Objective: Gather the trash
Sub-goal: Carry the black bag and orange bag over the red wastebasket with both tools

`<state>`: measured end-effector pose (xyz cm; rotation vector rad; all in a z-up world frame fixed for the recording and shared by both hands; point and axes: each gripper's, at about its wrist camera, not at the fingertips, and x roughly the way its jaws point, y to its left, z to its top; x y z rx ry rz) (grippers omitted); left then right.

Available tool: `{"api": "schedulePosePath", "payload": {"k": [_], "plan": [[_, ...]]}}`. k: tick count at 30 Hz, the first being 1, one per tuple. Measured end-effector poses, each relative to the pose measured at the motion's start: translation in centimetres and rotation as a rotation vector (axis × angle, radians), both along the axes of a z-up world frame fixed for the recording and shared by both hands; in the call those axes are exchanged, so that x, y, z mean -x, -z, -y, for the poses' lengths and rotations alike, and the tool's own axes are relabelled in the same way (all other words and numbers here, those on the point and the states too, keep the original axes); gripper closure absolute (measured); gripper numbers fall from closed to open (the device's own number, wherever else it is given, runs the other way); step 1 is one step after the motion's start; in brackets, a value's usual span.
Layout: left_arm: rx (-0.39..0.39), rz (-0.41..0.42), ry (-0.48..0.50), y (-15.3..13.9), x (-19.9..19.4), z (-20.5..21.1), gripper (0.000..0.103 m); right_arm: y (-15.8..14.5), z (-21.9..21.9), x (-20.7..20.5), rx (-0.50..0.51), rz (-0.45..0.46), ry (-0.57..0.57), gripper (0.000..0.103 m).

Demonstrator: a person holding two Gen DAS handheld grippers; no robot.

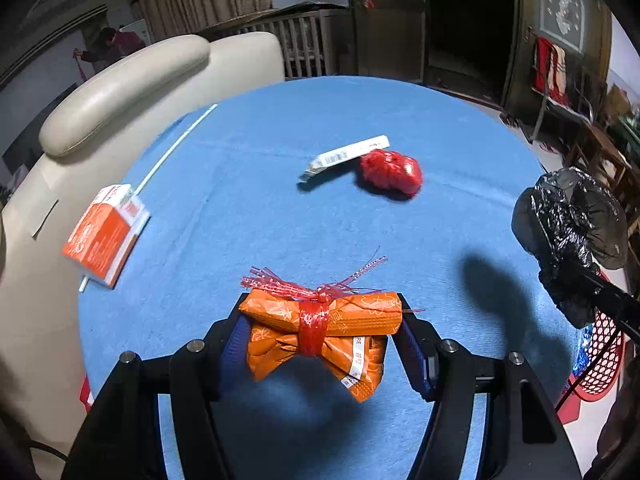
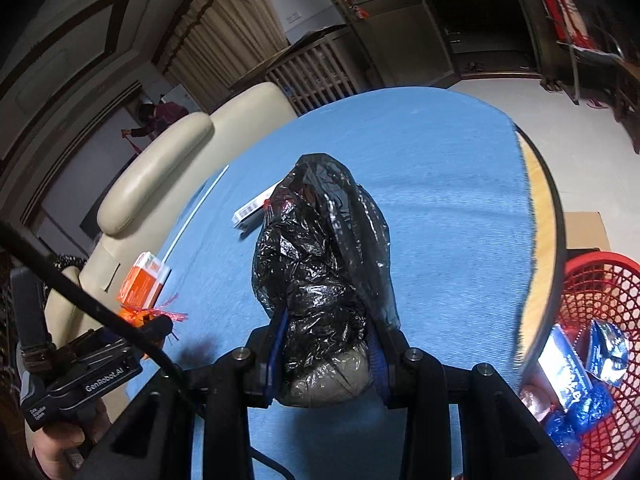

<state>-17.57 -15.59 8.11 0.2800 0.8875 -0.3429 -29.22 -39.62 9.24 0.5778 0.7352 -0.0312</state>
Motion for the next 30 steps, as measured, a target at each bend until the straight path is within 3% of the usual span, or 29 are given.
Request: {"api": "schedulePosePath", "payload": {"k": [15, 30], "plan": [[-0.045, -0.043, 0.084, 1.3, -0.4, 5.1, 0.035, 0.5, 0.9, 1.4, -0.048, -0.003, 0.101, 0.065], [0.011, -0.093, 0.092, 2.1, -1.1, 4.8, 0.035, -1.2, -1.6, 1.4, 0.006, -0.035, 0.127, 0.065]]}}
